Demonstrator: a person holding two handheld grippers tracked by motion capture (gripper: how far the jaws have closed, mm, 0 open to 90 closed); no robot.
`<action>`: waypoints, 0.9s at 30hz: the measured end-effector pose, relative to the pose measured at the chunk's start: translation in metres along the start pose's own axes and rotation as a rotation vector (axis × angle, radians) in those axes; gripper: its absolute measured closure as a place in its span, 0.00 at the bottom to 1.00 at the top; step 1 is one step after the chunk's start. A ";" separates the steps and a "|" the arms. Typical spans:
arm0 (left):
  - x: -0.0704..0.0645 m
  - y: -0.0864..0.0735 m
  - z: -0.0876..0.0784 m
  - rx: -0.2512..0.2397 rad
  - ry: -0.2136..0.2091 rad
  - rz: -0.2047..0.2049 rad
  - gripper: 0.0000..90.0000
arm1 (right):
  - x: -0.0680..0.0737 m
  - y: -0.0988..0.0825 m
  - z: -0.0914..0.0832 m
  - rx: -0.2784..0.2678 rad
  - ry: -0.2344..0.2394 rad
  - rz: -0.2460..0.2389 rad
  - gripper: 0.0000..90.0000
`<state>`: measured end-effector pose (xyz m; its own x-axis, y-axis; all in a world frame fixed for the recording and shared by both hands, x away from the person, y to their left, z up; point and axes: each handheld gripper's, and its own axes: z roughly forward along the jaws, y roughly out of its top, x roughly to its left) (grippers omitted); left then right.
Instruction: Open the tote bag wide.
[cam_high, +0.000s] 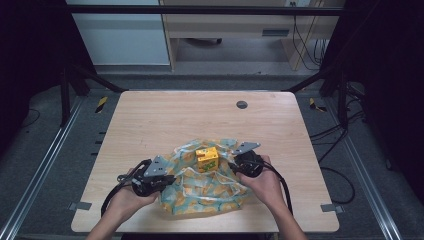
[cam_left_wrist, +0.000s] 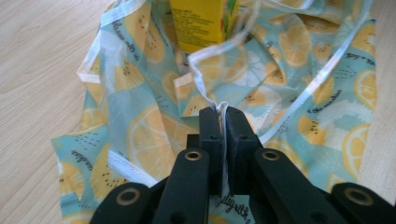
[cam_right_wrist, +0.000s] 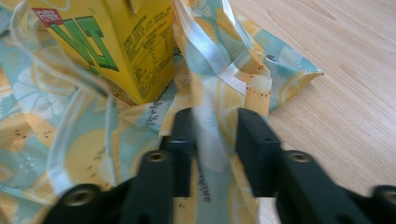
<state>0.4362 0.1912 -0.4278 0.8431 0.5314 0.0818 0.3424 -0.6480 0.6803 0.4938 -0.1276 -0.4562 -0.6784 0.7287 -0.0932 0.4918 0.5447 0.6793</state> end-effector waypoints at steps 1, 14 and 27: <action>-0.002 0.000 -0.001 0.001 -0.005 0.009 0.98 | 0.000 0.001 0.000 0.002 -0.008 -0.002 0.85; -0.017 -0.017 -0.011 -0.018 -0.059 0.046 0.99 | -0.012 0.003 0.003 -0.033 0.009 0.048 1.00; -0.019 -0.042 0.002 0.050 -0.072 0.077 0.99 | -0.029 0.001 0.016 -0.056 0.001 0.121 1.00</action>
<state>0.4064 0.2073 -0.4593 0.8948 0.4394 0.0790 0.2938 -0.7130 0.6367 0.5222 -0.1413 -0.4646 -0.6167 0.7872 -0.0070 0.5390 0.4287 0.7251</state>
